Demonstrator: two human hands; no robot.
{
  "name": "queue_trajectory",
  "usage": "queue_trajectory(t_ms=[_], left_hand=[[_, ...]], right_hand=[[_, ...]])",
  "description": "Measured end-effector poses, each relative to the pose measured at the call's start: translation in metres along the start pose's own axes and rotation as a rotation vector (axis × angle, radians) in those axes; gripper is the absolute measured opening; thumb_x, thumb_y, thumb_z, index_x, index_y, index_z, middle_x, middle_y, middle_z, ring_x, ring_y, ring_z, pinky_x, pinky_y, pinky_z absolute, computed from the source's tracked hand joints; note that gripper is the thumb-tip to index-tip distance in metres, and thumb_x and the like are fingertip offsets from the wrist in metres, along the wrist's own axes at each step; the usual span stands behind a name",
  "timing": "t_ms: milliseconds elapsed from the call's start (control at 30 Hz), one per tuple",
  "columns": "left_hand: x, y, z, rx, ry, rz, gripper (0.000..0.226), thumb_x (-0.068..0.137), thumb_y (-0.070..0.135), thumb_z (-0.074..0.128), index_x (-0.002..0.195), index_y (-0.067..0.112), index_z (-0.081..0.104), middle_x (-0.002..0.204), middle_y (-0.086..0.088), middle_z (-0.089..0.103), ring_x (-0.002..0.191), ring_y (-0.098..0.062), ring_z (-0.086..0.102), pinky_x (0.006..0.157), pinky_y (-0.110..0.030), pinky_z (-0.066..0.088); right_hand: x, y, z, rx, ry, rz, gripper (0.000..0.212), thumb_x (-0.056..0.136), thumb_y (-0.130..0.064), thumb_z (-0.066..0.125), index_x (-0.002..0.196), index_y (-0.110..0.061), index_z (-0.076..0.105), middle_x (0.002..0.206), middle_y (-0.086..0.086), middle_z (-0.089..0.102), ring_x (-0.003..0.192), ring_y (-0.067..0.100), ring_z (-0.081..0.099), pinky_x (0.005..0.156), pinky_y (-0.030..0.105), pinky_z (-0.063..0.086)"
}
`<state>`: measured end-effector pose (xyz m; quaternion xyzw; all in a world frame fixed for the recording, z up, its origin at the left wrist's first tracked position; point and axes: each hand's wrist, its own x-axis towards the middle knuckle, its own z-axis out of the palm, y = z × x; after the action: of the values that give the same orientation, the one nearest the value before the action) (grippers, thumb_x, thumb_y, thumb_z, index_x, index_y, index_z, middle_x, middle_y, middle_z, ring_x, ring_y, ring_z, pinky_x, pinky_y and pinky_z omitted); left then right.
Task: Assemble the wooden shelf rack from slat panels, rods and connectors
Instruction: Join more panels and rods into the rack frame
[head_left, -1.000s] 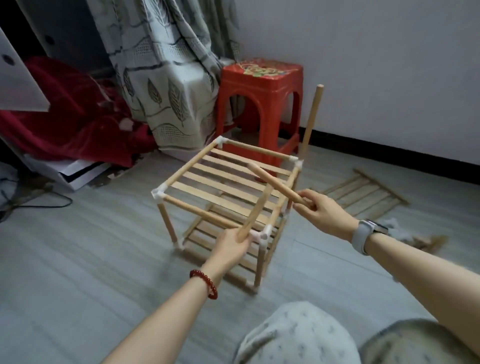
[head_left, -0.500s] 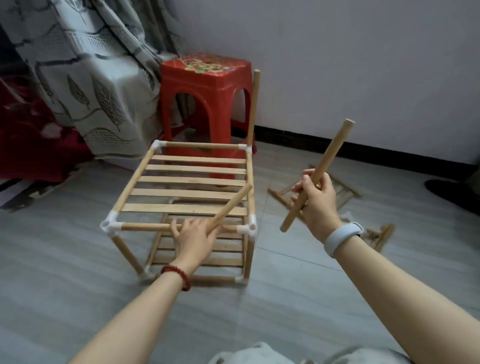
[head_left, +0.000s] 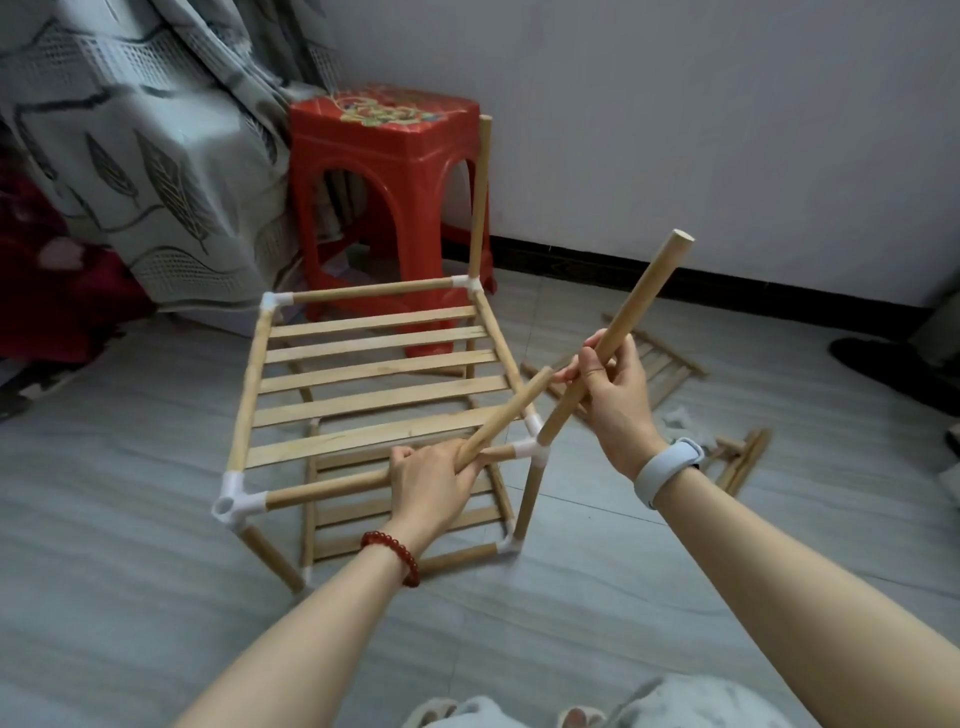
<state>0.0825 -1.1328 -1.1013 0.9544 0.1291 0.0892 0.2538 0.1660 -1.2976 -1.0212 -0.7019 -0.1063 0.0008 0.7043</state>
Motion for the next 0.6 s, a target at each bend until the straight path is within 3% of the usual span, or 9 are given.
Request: queue_trajectory(t_ms=[100, 167, 267, 333, 433, 600], left_hand=[[0.003, 0.005, -0.004, -0.088, -0.083, 0.014, 0.016, 0.095, 0.038, 0.05, 0.09, 0.03, 0.063, 0.066, 0.011, 0.054, 0.076, -0.019, 0.058, 0.08, -0.032, 0.036], [0.003, 0.003, -0.011, -0.159, -0.086, 0.02, 0.015, 0.094, 0.033, 0.053, 0.082, 0.028, 0.061, 0.072, 0.008, 0.058, 0.085, -0.023, 0.059, 0.076, -0.032, 0.039], [-0.001, -0.011, -0.017, 0.006, 0.062, 0.015, 0.023, 0.094, 0.034, 0.054, 0.108, 0.022, 0.066, 0.116, 0.003, 0.058, 0.113, -0.017, 0.045, 0.092, -0.031, 0.031], [-0.004, -0.021, -0.021, 0.095, 0.083, -0.021, 0.038, 0.096, 0.039, 0.048, 0.13, 0.026, 0.054, 0.141, 0.003, 0.046, 0.134, -0.017, 0.031, 0.107, -0.035, 0.018], [-0.004, -0.025, -0.025, 0.12, -0.016, -0.071, 0.048, 0.098, 0.048, 0.034, 0.143, 0.031, 0.037, 0.153, 0.003, 0.03, 0.145, -0.016, 0.015, 0.118, -0.041, 0.003], [0.002, -0.028, -0.024, 0.205, -0.071, -0.081, 0.051, 0.098, 0.052, 0.028, 0.145, 0.033, 0.031, 0.154, 0.002, 0.028, 0.145, -0.018, 0.016, 0.118, -0.045, 0.007]], right_hand=[[0.0, 0.002, -0.002, -0.091, -0.103, -0.083, 0.017, 0.098, -0.005, 0.041, 0.091, -0.02, 0.044, 0.074, 0.007, 0.054, 0.077, 0.022, 0.063, 0.085, 0.038, 0.052], [0.004, 0.002, -0.002, -0.135, -0.143, -0.086, 0.018, 0.098, -0.003, 0.04, 0.091, -0.019, 0.043, 0.071, 0.006, 0.054, 0.075, 0.022, 0.061, 0.086, 0.04, 0.052], [0.006, 0.001, 0.002, -0.267, -0.232, -0.138, 0.018, 0.098, -0.005, 0.039, 0.089, -0.021, 0.04, 0.069, 0.003, 0.052, 0.07, 0.017, 0.058, 0.081, 0.039, 0.051], [0.004, 0.004, 0.007, -0.324, -0.252, -0.18, 0.019, 0.098, -0.007, 0.039, 0.088, -0.022, 0.039, 0.069, 0.002, 0.05, 0.067, 0.016, 0.055, 0.076, 0.04, 0.05], [-0.003, 0.012, 0.012, -0.286, -0.13, -0.178, 0.02, 0.099, -0.007, 0.039, 0.087, -0.023, 0.038, 0.069, 0.003, 0.045, 0.064, 0.02, 0.046, 0.069, 0.045, 0.048], [-0.01, 0.029, 0.033, -0.273, 0.108, -0.224, 0.01, 0.099, -0.012, 0.04, 0.091, -0.018, 0.038, 0.067, -0.001, 0.041, 0.054, 0.011, 0.039, 0.053, 0.032, 0.041]])
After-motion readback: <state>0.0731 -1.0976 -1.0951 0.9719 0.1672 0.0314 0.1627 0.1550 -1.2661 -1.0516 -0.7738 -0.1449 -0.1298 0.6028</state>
